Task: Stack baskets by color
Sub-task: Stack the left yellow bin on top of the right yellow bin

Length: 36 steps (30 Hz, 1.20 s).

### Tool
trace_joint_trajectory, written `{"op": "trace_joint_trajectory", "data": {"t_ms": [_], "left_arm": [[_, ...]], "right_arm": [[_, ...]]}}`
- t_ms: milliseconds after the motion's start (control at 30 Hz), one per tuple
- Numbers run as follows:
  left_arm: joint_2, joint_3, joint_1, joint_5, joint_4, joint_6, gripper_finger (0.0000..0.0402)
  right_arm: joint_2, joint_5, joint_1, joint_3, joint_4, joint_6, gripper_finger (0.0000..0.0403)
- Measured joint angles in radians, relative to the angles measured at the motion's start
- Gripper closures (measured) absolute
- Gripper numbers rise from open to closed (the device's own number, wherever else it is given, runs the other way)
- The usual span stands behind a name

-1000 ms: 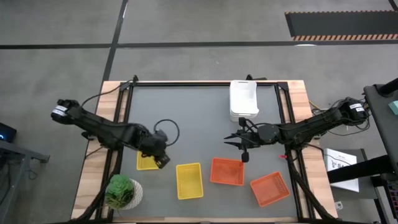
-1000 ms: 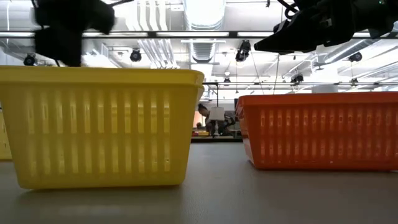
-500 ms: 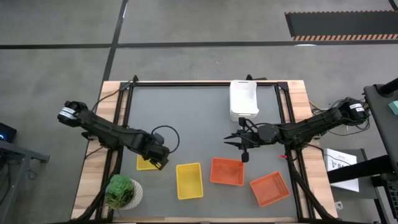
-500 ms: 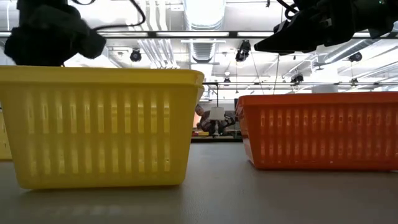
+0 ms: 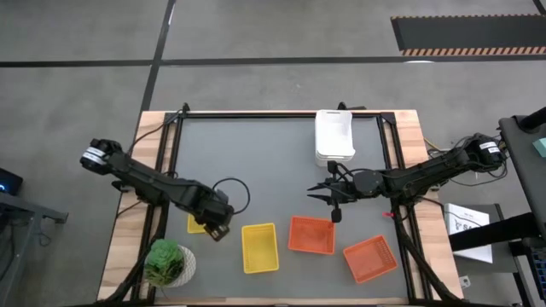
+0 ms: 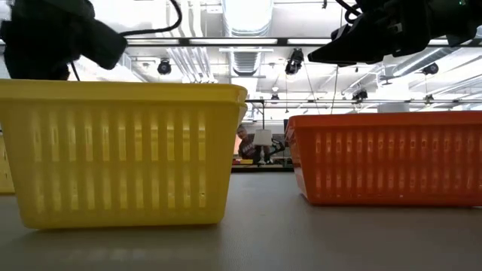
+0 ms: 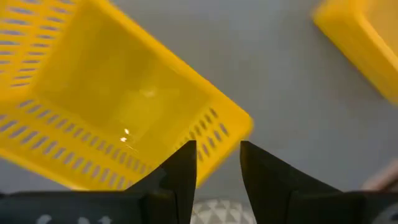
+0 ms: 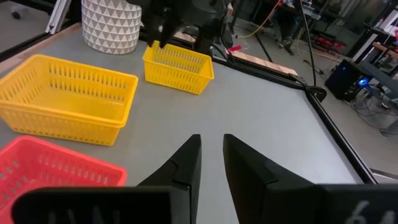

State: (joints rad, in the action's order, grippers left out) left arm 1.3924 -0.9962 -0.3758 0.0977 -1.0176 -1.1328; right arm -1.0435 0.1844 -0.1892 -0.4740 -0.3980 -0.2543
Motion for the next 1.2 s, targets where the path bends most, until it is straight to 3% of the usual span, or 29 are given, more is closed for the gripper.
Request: {"op": "trace_joint_trajectory", "data": {"t_ms": [300, 533, 867, 1067, 1200], "left_arm": [[0.000, 0.015, -0.077, 0.033, 0.021, 0.301, 0.0295], [-0.001, 0.030, -0.128, 0.034, 0.015, 0.332, 0.0287], [-0.001, 0.071, -0.165, -0.023, 0.016, 0.414, 0.0207], [-0.001, 0.089, -0.171, -0.054, 0.106, 0.512, 0.0205], [-0.001, 0.136, -0.171, -0.064, 0.186, 0.535, 0.0224]], "right_arm": [[0.000, 0.000, 0.000, 0.000, -0.004, -0.007, 0.0342], [0.000, 0.000, 0.000, 0.000, -0.004, -0.008, 0.0342], [0.000, 0.000, 0.000, 0.000, -0.004, -0.007, 0.0342], [0.000, 0.000, 0.000, 0.001, -0.004, 0.000, 0.0342], [0.000, 0.000, 0.000, 0.001, -0.003, 0.000, 0.0342]]}}
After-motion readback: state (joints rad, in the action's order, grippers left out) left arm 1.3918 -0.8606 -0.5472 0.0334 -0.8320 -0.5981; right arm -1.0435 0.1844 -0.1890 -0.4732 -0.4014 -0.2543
